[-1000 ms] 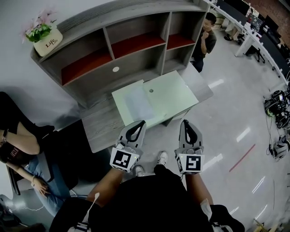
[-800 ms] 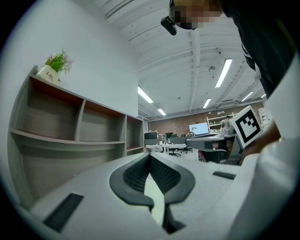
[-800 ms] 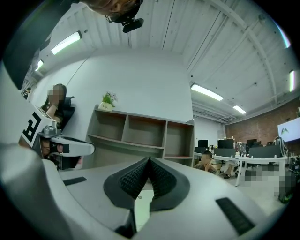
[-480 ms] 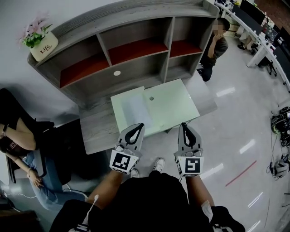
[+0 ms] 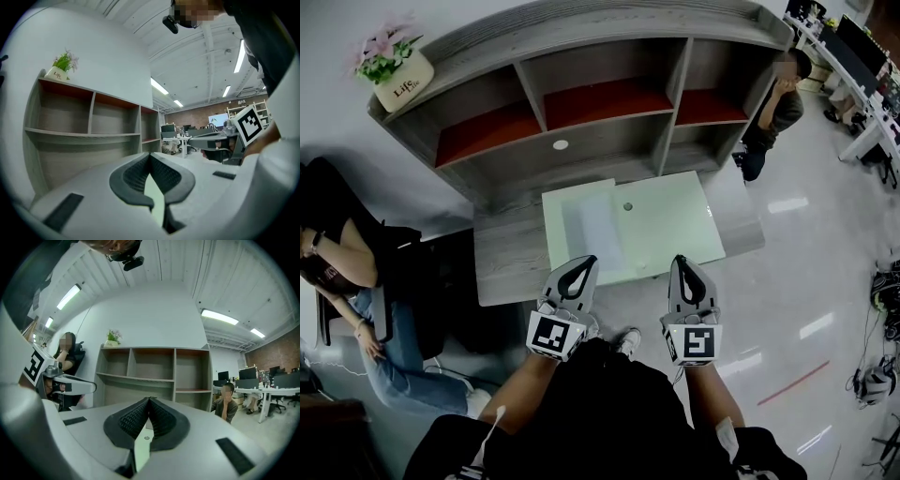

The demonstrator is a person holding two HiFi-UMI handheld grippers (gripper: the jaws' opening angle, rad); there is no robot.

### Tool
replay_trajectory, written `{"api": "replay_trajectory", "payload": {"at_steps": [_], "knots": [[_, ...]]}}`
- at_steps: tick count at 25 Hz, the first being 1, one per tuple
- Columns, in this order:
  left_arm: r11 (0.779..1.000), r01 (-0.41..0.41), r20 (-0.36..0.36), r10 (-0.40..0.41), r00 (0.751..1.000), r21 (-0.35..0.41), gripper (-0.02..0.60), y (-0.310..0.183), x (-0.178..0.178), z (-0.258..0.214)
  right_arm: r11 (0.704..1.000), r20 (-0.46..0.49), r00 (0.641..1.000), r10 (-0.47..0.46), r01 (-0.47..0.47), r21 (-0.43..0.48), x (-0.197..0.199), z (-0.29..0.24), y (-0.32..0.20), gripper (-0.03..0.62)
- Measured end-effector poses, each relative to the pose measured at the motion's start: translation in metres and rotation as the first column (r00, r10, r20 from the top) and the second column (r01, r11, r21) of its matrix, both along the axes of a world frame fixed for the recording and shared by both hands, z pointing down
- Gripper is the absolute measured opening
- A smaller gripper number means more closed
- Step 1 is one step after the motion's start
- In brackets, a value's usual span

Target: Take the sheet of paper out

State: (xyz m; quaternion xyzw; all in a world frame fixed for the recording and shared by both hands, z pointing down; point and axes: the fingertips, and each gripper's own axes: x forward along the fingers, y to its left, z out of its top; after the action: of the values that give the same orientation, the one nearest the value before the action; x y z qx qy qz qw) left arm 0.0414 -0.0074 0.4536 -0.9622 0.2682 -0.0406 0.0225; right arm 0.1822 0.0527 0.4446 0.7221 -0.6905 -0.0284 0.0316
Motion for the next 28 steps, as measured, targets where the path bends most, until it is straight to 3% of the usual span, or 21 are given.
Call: {"api": "replay_trajectory", "payload": {"at_steps": [6,9,15,28], "knots": [[0.999,0.053,-0.024,-0.053,0.998,-0.014,0.006,-0.020,-0.014,0.001,0.997,0.030,0.997,-0.075,0.074,0.016,-0.011,-0.003,-0.030,0.021],[0.995,0.093,-0.002,-0.093,0.996,-0.026,0.006,-0.035,-0.023,0.009,0.994,0.028,0.994,-0.107,0.107,0.015,-0.019,-0.003,-0.047,0.021],[0.979,0.192,0.010,-0.192,0.981,-0.073,0.006,-0.075,-0.043,0.018,0.986,0.017,0.986,-0.168,0.168,-0.021,-0.038,0.006,-0.089,0.021],[0.946,0.292,0.012,-0.293,0.956,-0.145,0.006,-0.143,-0.083,0.039,0.965,0.025,0.968,-0.248,0.249,-0.083,-0.069,0.025,-0.179,0.021]]}}
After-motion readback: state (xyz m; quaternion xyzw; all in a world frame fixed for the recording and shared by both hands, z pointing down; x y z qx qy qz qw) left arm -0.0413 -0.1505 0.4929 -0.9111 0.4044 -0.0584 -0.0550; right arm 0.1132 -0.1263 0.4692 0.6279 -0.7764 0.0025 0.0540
